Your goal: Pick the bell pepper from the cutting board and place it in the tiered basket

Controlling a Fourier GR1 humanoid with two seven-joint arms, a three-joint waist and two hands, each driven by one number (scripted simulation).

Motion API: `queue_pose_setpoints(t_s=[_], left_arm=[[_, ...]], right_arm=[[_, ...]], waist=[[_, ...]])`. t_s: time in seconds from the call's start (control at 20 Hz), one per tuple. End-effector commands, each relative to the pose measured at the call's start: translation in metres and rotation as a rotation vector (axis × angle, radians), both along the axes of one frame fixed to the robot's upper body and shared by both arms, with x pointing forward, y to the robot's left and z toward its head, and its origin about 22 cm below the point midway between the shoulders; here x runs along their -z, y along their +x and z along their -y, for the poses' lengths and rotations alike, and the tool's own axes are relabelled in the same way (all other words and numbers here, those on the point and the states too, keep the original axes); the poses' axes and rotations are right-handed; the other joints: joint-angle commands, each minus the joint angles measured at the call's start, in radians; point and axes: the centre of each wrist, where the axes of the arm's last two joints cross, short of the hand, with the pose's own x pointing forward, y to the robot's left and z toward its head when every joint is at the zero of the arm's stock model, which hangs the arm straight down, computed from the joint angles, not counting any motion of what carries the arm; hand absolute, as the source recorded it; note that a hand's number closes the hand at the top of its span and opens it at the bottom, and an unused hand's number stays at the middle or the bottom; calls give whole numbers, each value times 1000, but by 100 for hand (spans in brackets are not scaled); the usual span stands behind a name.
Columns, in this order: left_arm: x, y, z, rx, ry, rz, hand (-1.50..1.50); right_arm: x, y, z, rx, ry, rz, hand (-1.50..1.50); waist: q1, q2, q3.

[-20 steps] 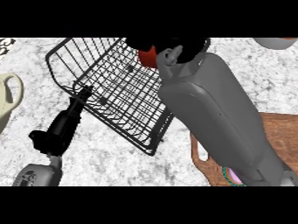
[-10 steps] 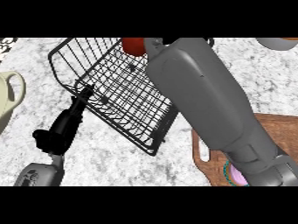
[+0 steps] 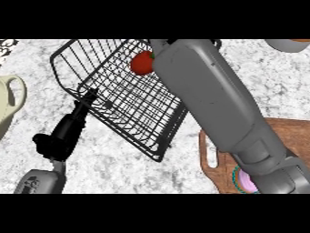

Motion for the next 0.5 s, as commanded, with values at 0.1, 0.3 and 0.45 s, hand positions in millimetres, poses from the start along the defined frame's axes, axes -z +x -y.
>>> queue_pose_setpoints(t_s=[0.1, 0.3, 0.45], left_arm=[[12, -1, -3, 8, -16, -81, 0], [17, -17, -16, -34, -21, -89, 0], [25, -24, -14, -68, -23, -100, 0]], right_arm=[[-7, -2, -16, 220, 121, 78, -150], [12, 14, 0, 392, 18, 174, -150], [-5, 21, 26, 489, 12, 273, -150]], waist=[[-48, -6, -8], [-94, -19, -8], [-121, -27, -7]])
